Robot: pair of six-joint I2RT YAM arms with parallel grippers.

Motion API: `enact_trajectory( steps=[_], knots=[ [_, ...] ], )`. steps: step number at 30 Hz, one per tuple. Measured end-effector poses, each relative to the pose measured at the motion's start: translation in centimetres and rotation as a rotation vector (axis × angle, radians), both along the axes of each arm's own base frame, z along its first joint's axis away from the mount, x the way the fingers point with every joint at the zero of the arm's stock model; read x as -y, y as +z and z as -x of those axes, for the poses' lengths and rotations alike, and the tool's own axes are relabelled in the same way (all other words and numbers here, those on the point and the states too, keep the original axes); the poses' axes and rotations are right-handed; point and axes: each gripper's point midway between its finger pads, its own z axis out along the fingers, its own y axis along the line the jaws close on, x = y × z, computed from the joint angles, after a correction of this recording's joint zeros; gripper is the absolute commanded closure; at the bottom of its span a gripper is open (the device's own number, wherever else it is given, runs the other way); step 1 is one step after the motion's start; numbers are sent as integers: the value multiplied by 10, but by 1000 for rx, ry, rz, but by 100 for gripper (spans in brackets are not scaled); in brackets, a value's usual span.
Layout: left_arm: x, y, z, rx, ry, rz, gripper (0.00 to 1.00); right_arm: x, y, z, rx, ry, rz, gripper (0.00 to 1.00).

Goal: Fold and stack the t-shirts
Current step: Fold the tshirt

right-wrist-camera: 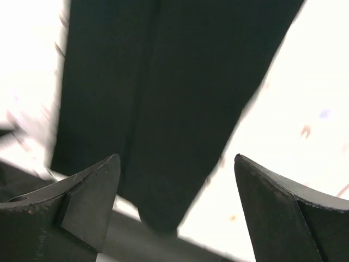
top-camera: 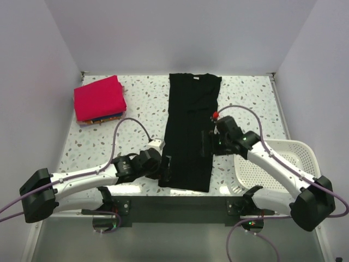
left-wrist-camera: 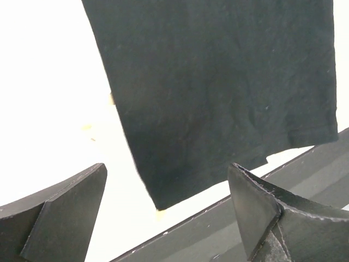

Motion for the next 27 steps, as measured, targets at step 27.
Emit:
enact_trajectory(
  steps=[27],
  knots=[
    [-28,-38,28,-106,57,8,26,-9,-109,153,-390,-43,113,27]
  ],
)
